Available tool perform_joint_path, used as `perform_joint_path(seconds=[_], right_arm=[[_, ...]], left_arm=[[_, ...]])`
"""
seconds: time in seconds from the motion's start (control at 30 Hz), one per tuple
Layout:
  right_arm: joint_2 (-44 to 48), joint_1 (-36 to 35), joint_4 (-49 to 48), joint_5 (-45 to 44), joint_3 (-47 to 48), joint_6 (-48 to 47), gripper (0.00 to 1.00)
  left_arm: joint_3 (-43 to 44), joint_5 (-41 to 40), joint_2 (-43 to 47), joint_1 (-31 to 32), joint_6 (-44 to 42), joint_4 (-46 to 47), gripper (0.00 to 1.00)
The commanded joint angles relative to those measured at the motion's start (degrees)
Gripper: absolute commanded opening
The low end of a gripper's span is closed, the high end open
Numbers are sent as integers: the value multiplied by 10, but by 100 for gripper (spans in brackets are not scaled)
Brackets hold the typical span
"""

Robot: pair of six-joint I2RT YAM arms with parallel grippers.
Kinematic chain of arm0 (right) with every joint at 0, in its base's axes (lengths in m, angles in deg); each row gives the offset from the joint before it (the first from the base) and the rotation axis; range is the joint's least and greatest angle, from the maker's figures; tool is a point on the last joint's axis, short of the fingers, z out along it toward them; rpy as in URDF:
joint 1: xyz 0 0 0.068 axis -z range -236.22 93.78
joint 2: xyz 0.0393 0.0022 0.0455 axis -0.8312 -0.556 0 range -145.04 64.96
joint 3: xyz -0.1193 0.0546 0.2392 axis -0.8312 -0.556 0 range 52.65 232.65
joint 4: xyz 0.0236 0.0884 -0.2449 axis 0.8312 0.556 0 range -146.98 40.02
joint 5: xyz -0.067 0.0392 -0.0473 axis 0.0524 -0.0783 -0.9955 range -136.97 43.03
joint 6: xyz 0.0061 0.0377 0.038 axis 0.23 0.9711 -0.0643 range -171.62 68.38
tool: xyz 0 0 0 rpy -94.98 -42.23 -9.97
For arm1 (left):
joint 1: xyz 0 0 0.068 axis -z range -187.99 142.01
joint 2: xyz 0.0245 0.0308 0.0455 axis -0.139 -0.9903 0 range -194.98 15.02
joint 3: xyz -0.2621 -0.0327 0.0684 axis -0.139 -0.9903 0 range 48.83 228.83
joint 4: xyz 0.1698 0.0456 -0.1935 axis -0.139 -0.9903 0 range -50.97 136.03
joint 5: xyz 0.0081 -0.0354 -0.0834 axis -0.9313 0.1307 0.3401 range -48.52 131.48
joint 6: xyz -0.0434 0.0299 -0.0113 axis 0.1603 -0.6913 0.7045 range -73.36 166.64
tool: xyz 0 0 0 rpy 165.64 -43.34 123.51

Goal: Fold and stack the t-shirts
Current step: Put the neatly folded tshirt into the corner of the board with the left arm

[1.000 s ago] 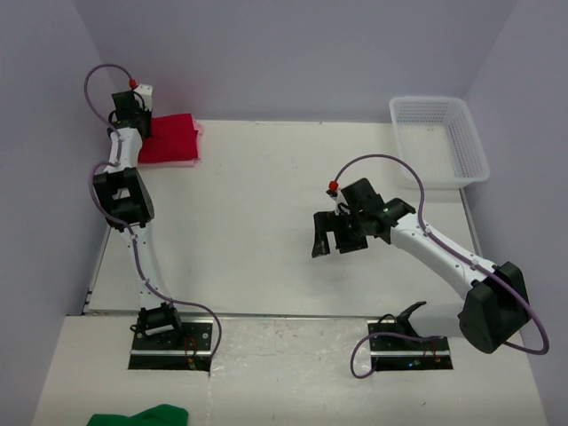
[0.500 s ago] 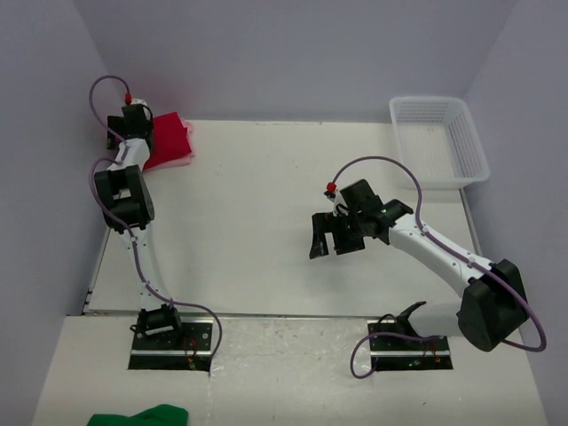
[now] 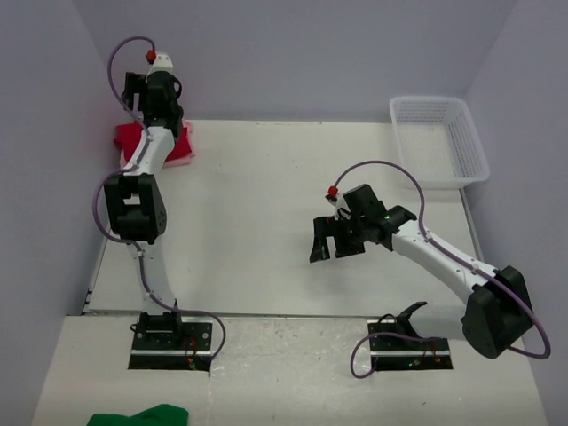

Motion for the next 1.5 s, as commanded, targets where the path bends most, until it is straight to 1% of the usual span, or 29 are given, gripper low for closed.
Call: perform_joint_path(seconds=[0.0, 0.03, 0.07, 0.1, 0.13, 0.17, 0.2, 0.23, 0.27, 0.3, 0.33, 0.37, 0.5, 0.67, 0.8, 0.87, 0.97, 1.13, 1.37, 1.47], right_arm=[[40, 1, -16, 14, 0, 2, 94], [46, 1, -14, 13, -4, 1, 94], [54, 1, -8, 5, -5, 0, 94], [57, 2, -6, 0, -6, 0, 94], [59, 1, -5, -2, -9, 1, 94], [63, 2, -3, -4, -9, 2, 94], [64, 0, 1, -10, -8, 5, 94], [67, 1, 7, -11, -7, 5, 94], [71, 1, 8, -13, -7, 5, 94], [80, 0, 11, -23, -7, 6, 94], [85, 0, 11, -26, -8, 7, 94], [87, 1, 11, -26, -8, 7, 94], [89, 1, 7, -28, -14, 8, 94], [87, 1, -1, -26, -22, 8, 94], [86, 1, -5, -23, -22, 7, 95], [85, 0, -3, -24, -18, 7, 95], [84, 0, -1, -25, -16, 6, 95], [87, 0, -5, -21, -22, 9, 95], [97, 1, -9, -22, -27, 17, 95], [98, 0, -14, -16, -32, 20, 95]], left_arm=[[76, 23, -27, -2, 52, -79, 84], [105, 59, -60, -3, 69, -174, 47], [164, 79, -76, -3, 109, -211, 0], [182, 92, -85, -4, 130, -234, 0], [191, 153, -98, -6, 147, -268, 0], [205, 206, -103, -9, 183, -285, 0], [203, 262, -103, -28, 211, -292, 0], [198, 389, -105, -40, 247, -288, 0], [181, 459, -107, -54, 301, -278, 0], [171, 506, -111, -72, 324, -267, 0], [172, 556, -125, -77, 340, -263, 0], [174, 573, -133, -79, 358, -264, 0], [186, 585, -166, -81, 378, -274, 0], [216, 583, -205, -83, 376, -285, 0], [216, 589, -223, -87, 379, -282, 0], [207, 600, -235, -92, 387, -277, 0], [187, 595, -248, -94, 390, -277, 0], [133, 603, -239, -94, 393, -256, 0], [107, 624, -244, -93, 392, -252, 0], [100, 621, -240, -93, 385, -256, 0]])
